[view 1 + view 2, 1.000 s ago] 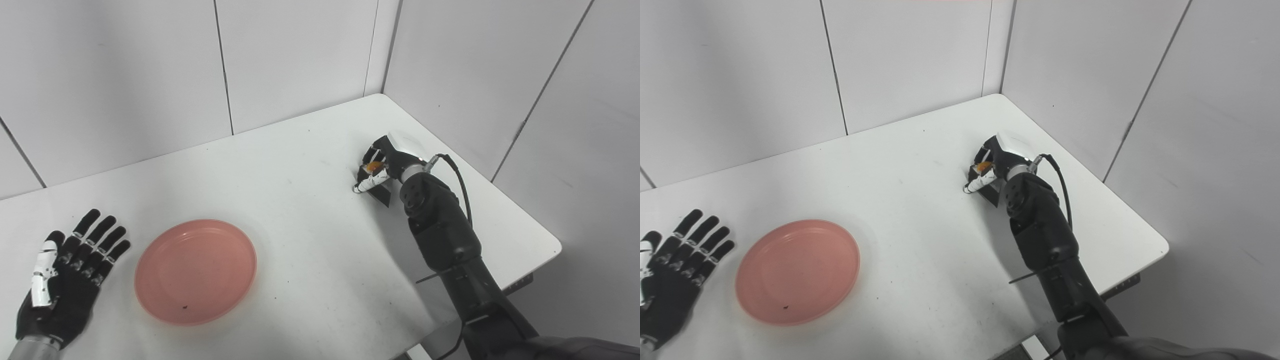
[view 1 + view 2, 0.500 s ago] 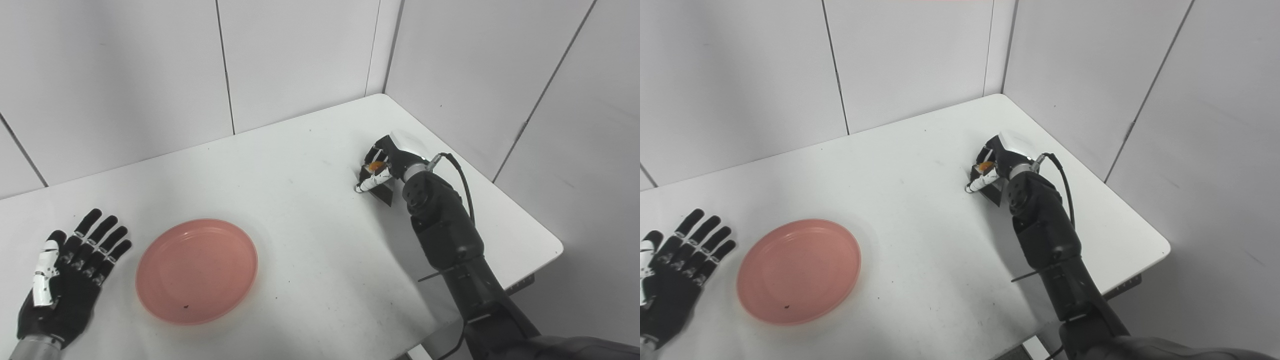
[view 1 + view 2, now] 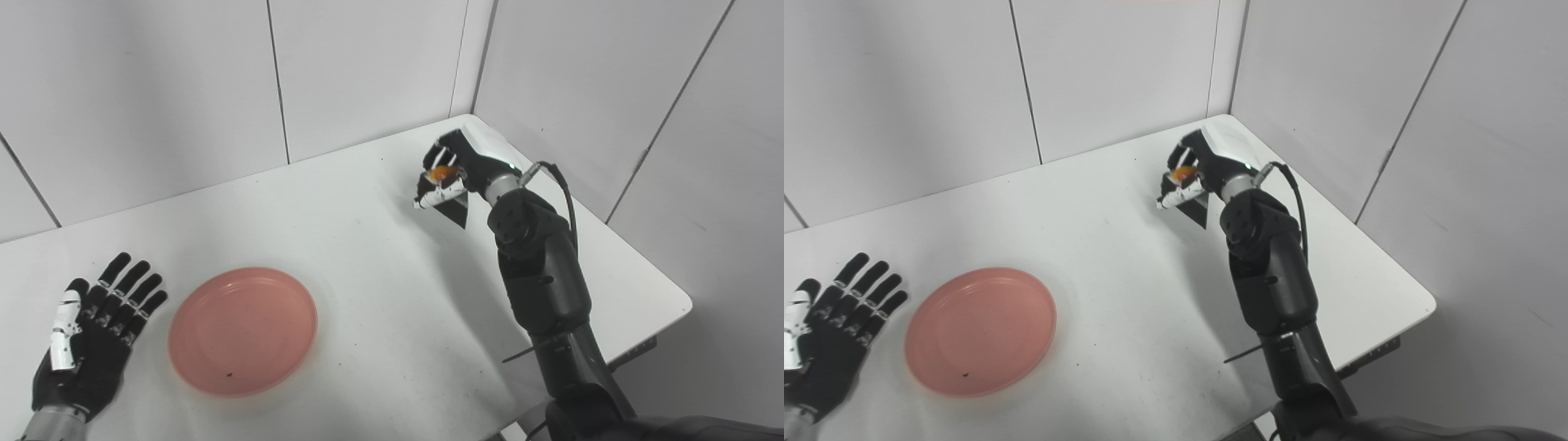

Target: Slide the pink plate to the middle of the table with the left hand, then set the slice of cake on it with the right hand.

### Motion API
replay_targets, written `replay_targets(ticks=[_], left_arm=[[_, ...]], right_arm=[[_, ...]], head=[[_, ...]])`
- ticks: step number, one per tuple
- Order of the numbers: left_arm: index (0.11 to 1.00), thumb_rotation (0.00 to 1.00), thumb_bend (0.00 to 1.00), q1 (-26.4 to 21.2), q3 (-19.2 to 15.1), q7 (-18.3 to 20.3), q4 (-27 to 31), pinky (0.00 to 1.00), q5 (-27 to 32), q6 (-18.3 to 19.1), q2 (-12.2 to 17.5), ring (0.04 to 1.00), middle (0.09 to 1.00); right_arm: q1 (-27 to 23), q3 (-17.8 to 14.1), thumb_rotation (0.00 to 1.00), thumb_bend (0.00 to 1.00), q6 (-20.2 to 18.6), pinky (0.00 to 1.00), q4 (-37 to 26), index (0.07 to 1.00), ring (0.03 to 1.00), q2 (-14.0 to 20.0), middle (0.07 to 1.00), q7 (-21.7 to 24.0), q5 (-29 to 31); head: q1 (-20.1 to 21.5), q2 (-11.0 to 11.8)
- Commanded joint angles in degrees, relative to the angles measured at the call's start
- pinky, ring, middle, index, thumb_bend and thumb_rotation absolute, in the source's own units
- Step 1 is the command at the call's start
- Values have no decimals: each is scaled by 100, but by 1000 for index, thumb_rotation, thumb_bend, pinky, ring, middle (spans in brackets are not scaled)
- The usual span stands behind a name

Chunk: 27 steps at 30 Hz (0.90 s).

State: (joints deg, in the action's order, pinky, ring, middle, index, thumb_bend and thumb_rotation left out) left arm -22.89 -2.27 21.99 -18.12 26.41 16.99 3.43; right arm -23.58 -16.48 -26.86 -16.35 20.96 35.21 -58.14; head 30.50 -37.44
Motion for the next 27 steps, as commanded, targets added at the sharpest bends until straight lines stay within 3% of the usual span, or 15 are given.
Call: replay_targets(ticks=[1, 6, 14, 22, 27], left_arm=[[873, 1000, 423, 250, 108, -223, -187, 873, -229, 333, -36, 881, 889], [878, 1000, 423, 285, 152, -305, -115, 880, -259, 357, -118, 886, 896], [876, 1000, 418, 339, 218, -519, 59, 876, -333, 460, -304, 880, 891], [870, 1000, 398, 363, 305, -802, 212, 872, -459, 568, -533, 878, 884], [864, 1000, 397, 364, 378, -1015, 297, 867, -560, 656, -688, 871, 877]], right_arm=[[-327, 45, 125, 509, -4, 328, -333, 489, 398, -2, 472, 139, -176], [-386, 193, 122, 508, -4, 328, -556, 488, 395, -51, 469, 254, -134], [-361, 589, 120, 507, 4, 315, -681, 489, 386, -106, 466, 78, 176], [-493, 1144, 119, 506, -2, 325, -853, 488, 398, -509, 472, 196, 133], [-535, 1625, 121, 507, 55, 323, -756, 488, 406, -619, 482, 17, 223]], head=[[-45, 9], [-252, 20], [-726, 30], [-1278, 15], [-1746, -36]])
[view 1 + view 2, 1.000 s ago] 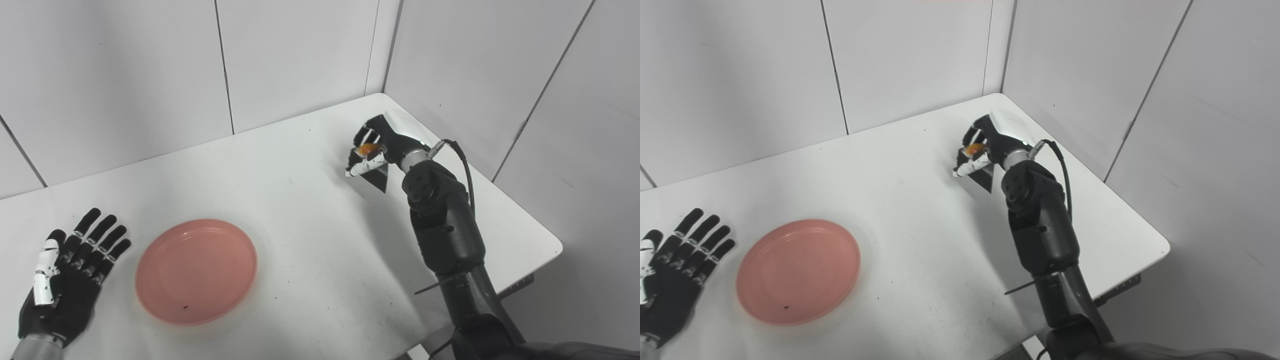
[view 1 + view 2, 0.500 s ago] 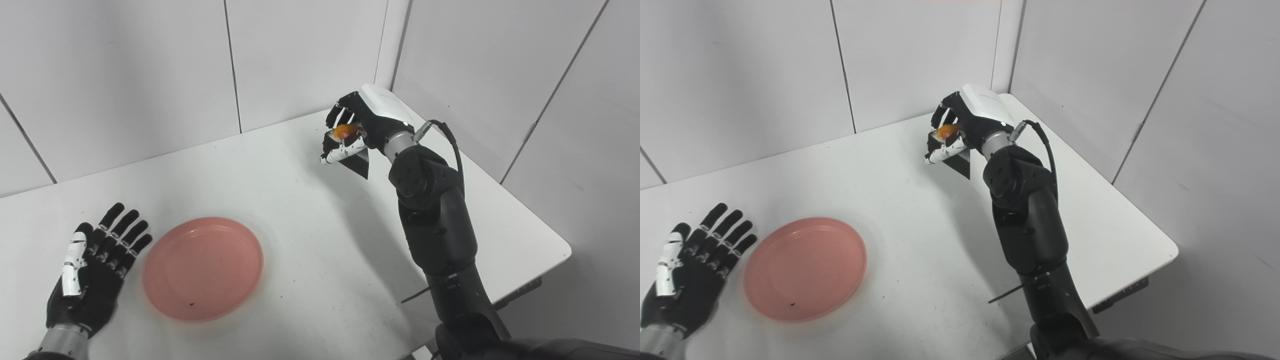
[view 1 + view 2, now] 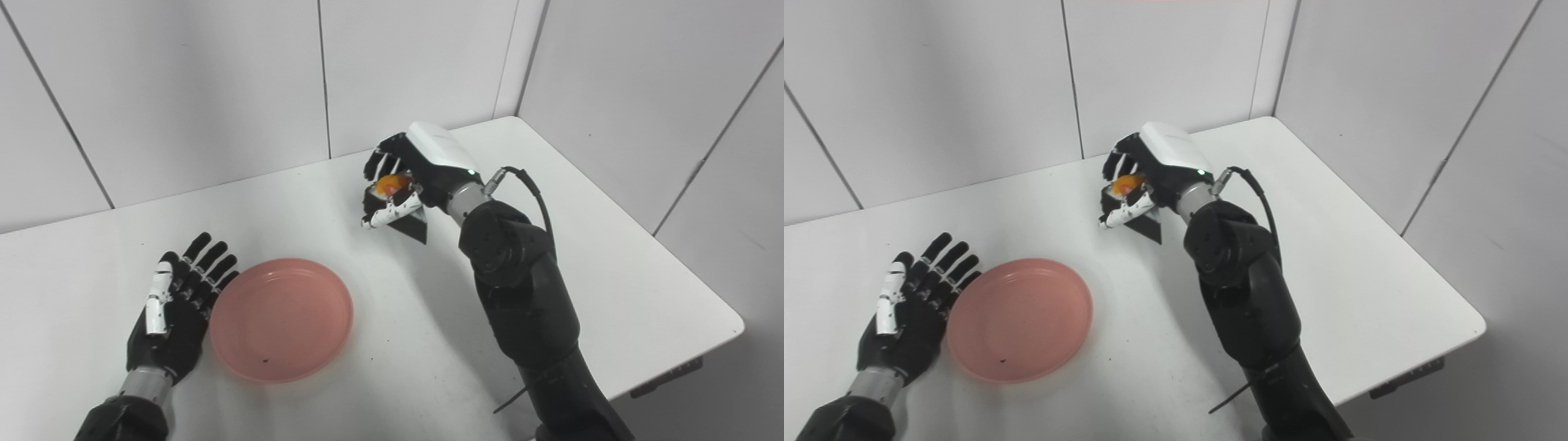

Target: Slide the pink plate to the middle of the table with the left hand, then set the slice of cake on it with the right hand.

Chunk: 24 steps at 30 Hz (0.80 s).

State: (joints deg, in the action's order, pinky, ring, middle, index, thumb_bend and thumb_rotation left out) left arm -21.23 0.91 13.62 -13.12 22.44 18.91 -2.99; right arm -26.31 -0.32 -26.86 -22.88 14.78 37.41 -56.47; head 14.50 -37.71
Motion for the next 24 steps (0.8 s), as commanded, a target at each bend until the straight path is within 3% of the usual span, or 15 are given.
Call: replay_targets(ticks=[1, 11, 24], left_arm=[[869, 1000, 396, 194, 72, -181, -206, 874, -162, 463, -66, 877, 883], [834, 1000, 376, 131, 162, -500, -213, 857, -344, 451, -362, 859, 861], [843, 1000, 371, 41, 199, -681, -252, 842, -604, 476, -578, 853, 859]], right_arm=[[-268, 65, 121, 507, 47, 325, -65, 488, 409, -28, 484, -238, 113], [-321, 774, 122, 509, 268, 319, 394, 488, 396, -146, 472, -730, 550], [-143, 1511, 126, 512, 429, 325, 699, 488, 399, -245, 469, -1122, 913]], head=[[-170, -13], [-896, -136], [-1205, -281]])
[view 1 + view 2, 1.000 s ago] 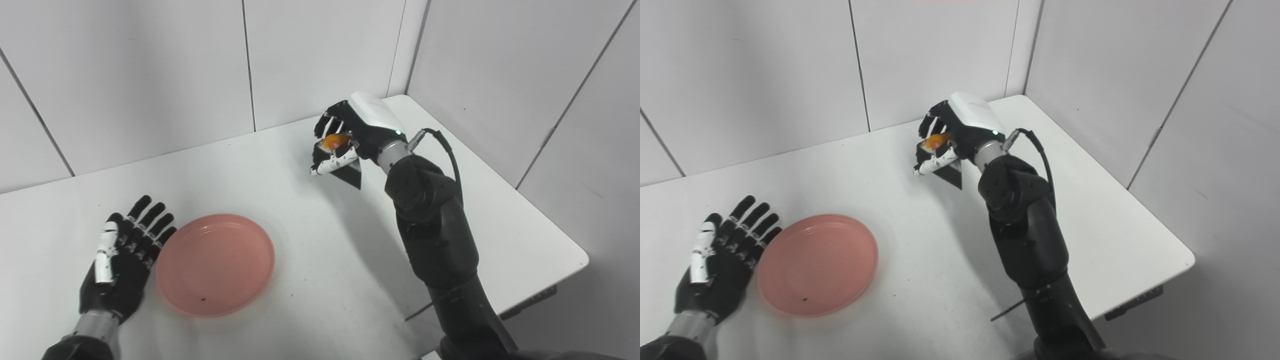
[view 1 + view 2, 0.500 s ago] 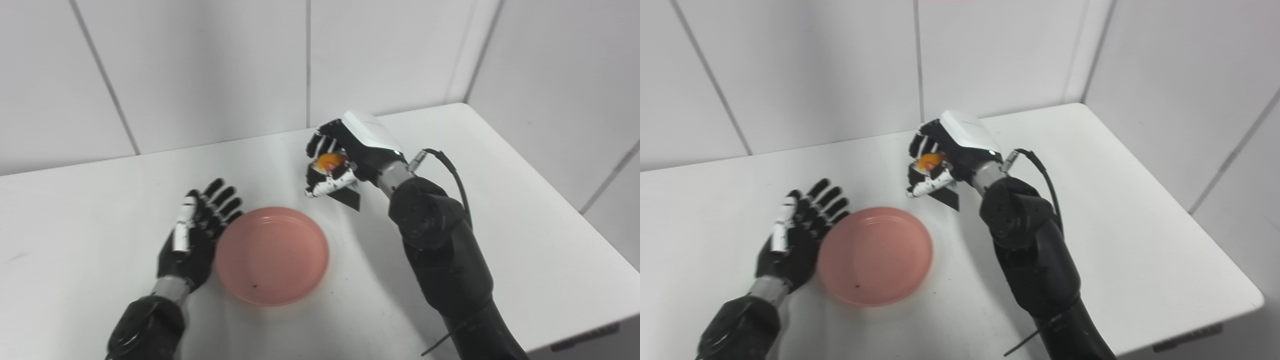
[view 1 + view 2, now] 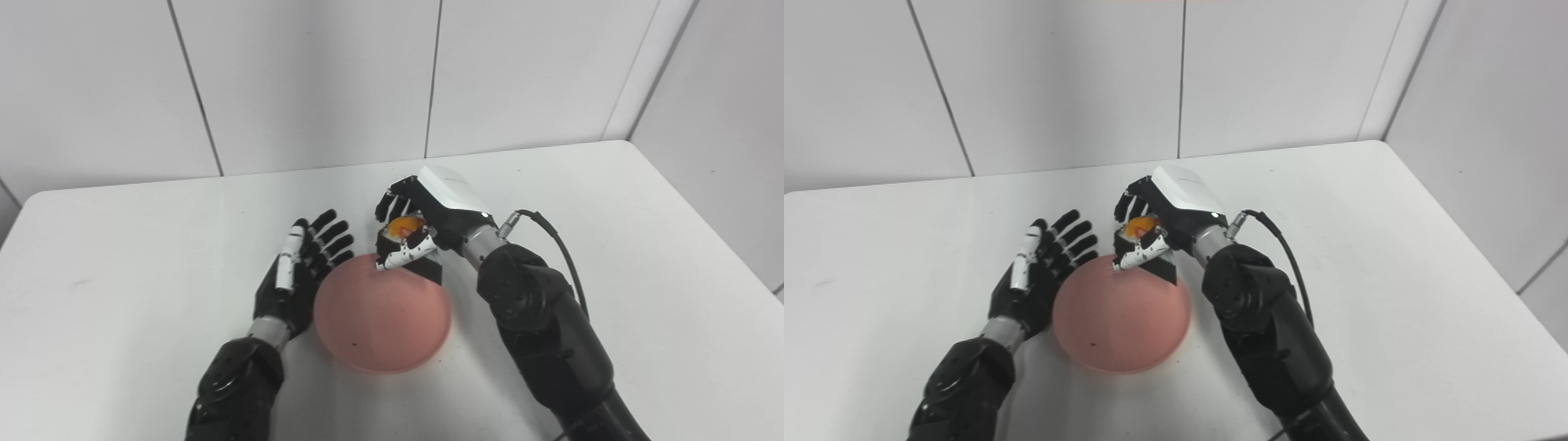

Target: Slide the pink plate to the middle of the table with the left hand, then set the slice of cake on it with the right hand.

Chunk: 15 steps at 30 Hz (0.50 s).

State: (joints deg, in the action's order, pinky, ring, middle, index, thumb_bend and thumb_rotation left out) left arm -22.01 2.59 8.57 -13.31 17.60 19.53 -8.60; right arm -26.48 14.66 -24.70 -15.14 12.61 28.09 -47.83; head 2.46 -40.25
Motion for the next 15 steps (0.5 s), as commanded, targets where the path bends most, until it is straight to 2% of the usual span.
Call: replay_targets(ticks=[1, 8, 15], left_arm=[[844, 1000, 369, 116, 27, -179, -228, 845, -133, 415, -26, 854, 860], [838, 1000, 368, 93, 4, -180, -193, 835, -148, 457, -18, 848, 858], [839, 1000, 356, 88, 5, -161, -153, 837, -175, 489, -1, 846, 857]], right_arm=[[-119, 43, 126, 512, 209, 325, -74, 488, 400, -25, 472, -207, 57], [2, 305, 125, 513, 306, 282, -8, 488, 340, -6, 432, -306, 89], [158, 389, 123, 511, 276, 284, 43, 487, 356, 74, 440, -339, 89]], head=[[-1, -26], [64, -134], [70, -168]])
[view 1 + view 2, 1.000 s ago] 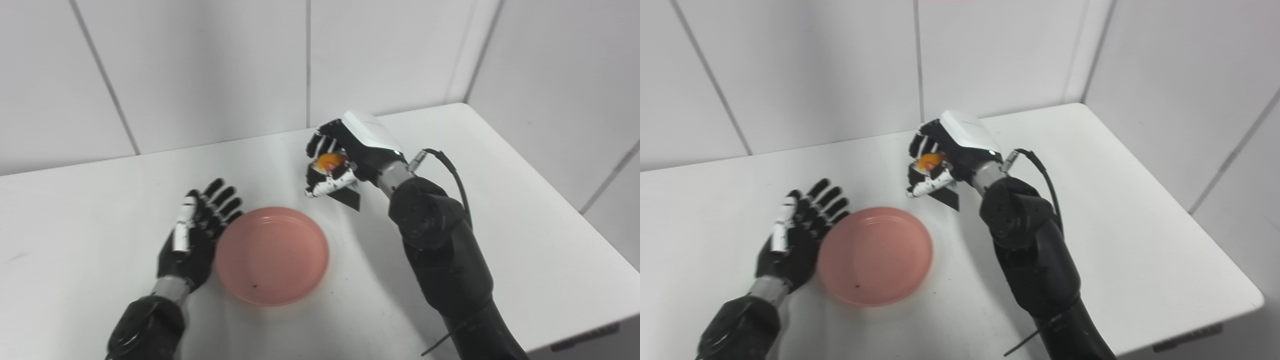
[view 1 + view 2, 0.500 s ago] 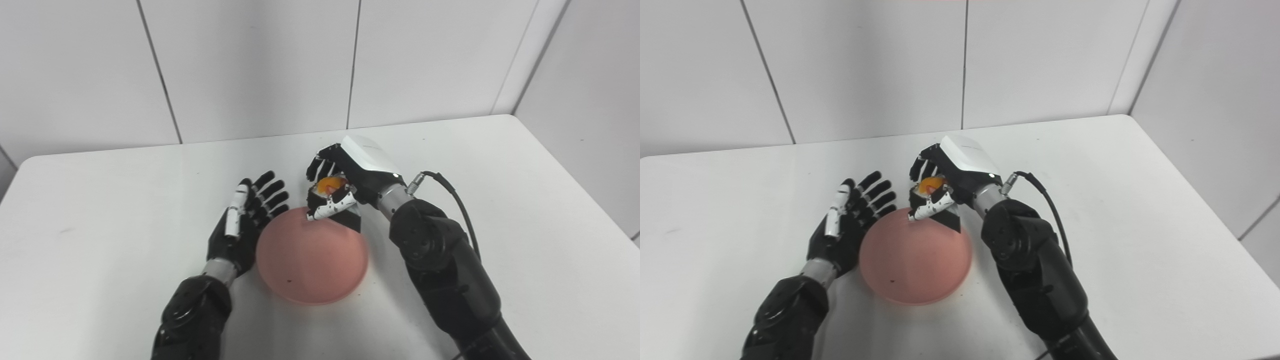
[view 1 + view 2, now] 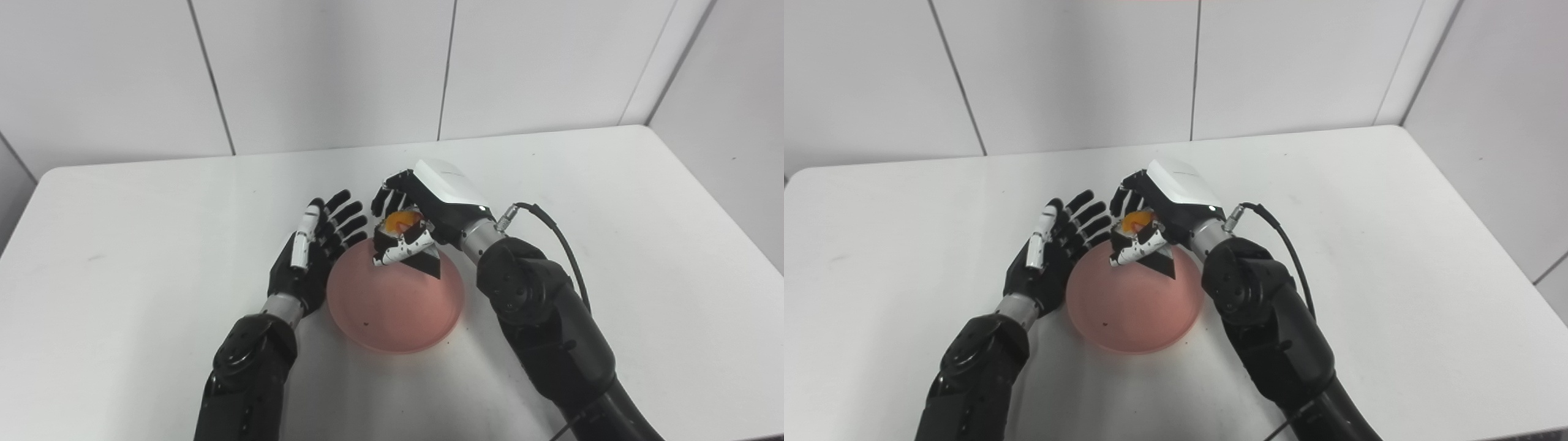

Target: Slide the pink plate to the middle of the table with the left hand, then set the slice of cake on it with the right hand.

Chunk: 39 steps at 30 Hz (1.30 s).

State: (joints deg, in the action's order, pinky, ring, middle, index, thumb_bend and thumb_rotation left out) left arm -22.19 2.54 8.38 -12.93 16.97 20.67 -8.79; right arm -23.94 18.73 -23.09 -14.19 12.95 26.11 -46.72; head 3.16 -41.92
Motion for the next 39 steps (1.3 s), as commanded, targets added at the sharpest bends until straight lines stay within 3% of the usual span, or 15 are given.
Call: replay_targets(ticks=[1, 9, 19, 20, 22, 39], left_arm=[[840, 1000, 356, 106, 7, -138, -181, 834, -111, 382, 16, 846, 856], [837, 1000, 368, 90, 1, -177, -133, 830, -124, 452, -7, 844, 854], [850, 1000, 371, 67, -23, -95, -141, 839, -64, 446, -8, 858, 870], [852, 1000, 374, 62, -22, -80, -159, 843, -62, 426, -3, 860, 871], [855, 1000, 375, 57, -19, -73, -167, 847, -65, 419, -2, 863, 874], [854, 1000, 377, 62, -12, -72, -121, 840, -67, 465, 4, 860, 871]], right_arm=[[-71, -18, 124, 511, 127, 288, -34, 488, 361, 57, 443, -150, -12], [187, 20, 122, 510, 104, 322, 130, 488, 405, 62, 483, -259, -21], [318, 240, 122, 511, 270, 307, 509, 489, 390, 114, 477, -559, -97], [324, 247, 50, 516, 292, 301, 535, 515, 382, 122, 440, -585, -82], [333, 263, 6, 519, 298, 284, 563, 530, 363, 130, 413, -612, -68], [383, 337, 0, 518, 365, 272, 711, 535, 353, 162, 408, -760, -50]], head=[[-24, -43], [-41, -118], [-30, -158], [-33, -163], [-33, -163], [-24, -161]])
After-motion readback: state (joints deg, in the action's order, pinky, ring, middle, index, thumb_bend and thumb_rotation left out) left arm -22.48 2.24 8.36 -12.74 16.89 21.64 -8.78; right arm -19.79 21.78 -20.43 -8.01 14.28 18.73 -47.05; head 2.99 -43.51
